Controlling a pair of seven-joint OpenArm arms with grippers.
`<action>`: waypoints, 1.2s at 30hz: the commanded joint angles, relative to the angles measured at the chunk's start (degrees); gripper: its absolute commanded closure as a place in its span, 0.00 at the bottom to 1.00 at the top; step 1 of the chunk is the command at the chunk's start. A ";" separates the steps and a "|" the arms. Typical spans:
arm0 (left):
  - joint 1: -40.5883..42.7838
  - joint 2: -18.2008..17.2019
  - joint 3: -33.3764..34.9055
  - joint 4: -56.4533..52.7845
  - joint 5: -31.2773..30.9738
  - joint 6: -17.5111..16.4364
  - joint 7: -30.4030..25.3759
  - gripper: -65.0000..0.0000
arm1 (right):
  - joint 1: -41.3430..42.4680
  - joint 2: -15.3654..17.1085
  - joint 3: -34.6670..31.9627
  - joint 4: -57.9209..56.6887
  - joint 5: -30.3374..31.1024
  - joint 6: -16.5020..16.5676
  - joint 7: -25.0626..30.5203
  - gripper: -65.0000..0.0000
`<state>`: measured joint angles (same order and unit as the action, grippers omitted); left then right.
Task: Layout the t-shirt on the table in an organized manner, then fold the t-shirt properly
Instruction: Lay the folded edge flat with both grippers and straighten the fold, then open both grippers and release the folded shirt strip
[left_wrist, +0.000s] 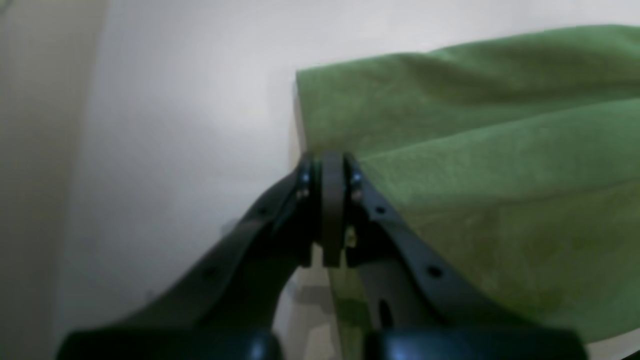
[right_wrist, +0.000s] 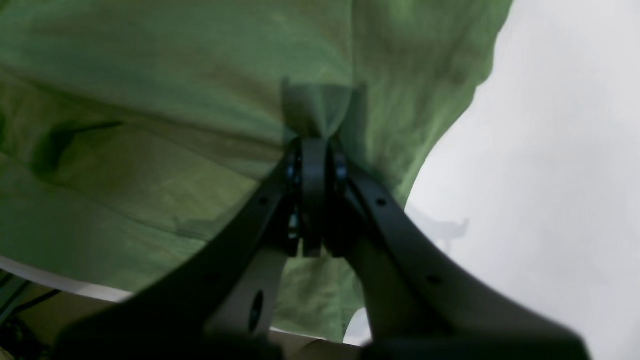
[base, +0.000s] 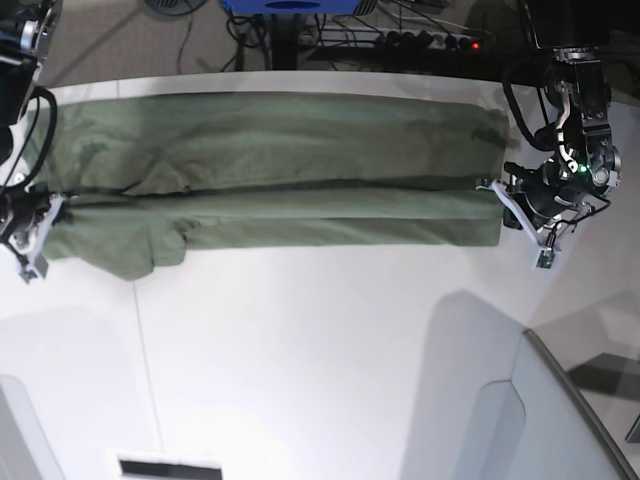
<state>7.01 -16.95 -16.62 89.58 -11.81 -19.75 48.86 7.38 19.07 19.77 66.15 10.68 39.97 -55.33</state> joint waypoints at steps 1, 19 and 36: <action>-0.10 -0.85 -0.56 0.84 0.25 0.19 -0.91 1.00 | 0.58 1.55 0.41 0.88 0.09 0.03 0.08 1.00; 1.83 0.03 -0.21 -3.73 0.69 0.19 -1.61 1.00 | -1.88 1.28 0.41 -2.11 0.09 0.03 3.16 1.00; 1.83 -0.06 -0.39 -9.01 0.69 0.45 -9.26 1.00 | -1.88 1.28 0.58 1.94 0.18 0.03 0.78 0.76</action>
<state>9.43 -15.92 -16.58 79.26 -10.87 -19.55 40.36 4.38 19.05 19.88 67.00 10.33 39.94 -55.44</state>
